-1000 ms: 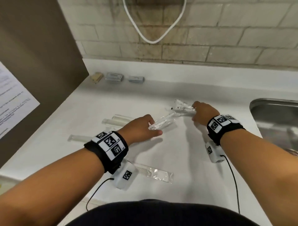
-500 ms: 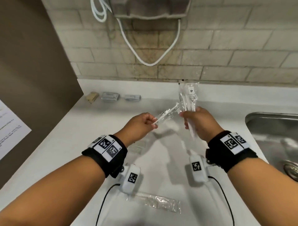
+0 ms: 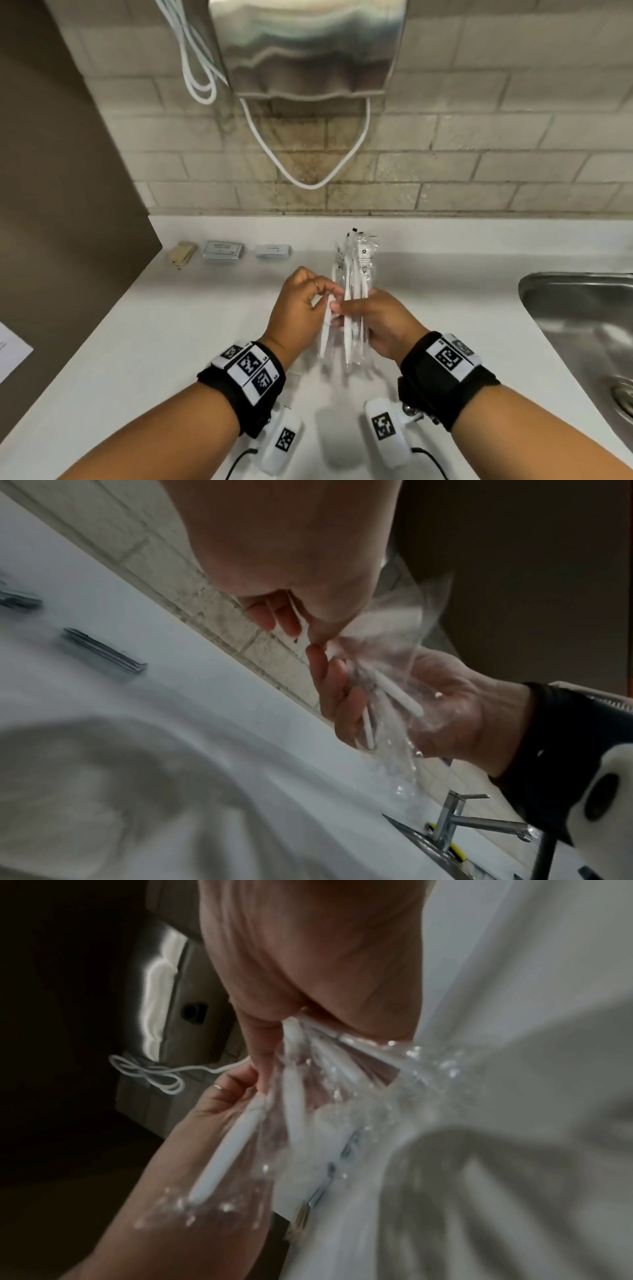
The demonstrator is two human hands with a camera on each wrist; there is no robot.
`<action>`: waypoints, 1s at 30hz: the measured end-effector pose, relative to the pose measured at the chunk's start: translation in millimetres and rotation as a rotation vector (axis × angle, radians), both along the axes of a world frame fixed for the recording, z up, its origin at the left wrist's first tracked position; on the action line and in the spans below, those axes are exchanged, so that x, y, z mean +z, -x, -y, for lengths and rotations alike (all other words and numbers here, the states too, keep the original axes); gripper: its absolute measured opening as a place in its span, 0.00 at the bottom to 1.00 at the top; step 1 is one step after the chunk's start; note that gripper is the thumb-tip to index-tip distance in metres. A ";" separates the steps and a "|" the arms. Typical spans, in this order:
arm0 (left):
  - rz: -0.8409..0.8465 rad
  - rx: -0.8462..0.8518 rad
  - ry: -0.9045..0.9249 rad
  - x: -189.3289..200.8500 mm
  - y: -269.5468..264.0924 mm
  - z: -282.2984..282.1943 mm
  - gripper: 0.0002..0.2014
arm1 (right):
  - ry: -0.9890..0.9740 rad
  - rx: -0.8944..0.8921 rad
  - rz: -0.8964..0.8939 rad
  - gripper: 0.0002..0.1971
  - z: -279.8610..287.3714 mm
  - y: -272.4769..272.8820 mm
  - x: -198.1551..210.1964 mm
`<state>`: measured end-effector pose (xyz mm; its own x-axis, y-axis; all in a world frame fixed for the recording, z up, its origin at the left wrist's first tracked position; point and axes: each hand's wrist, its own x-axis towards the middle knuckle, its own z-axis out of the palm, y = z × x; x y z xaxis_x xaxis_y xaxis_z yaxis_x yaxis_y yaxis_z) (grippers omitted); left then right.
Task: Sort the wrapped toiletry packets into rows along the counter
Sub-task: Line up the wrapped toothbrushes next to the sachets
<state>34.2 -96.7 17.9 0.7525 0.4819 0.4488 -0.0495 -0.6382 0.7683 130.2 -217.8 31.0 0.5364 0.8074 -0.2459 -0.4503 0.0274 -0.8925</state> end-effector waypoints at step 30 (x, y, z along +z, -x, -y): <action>-0.987 -0.133 -0.299 -44.7 -82.8 -138.5 0.37 | 0.852 0.584 1.507 0.18 -127.9 -76.8 -31.3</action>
<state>117.1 41.8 -26.8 0.8890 0.3387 -0.3080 0.4315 -0.8449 0.3163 207.0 -89.9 -0.3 0.3920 0.8788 -0.2721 0.8750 -0.4475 -0.1847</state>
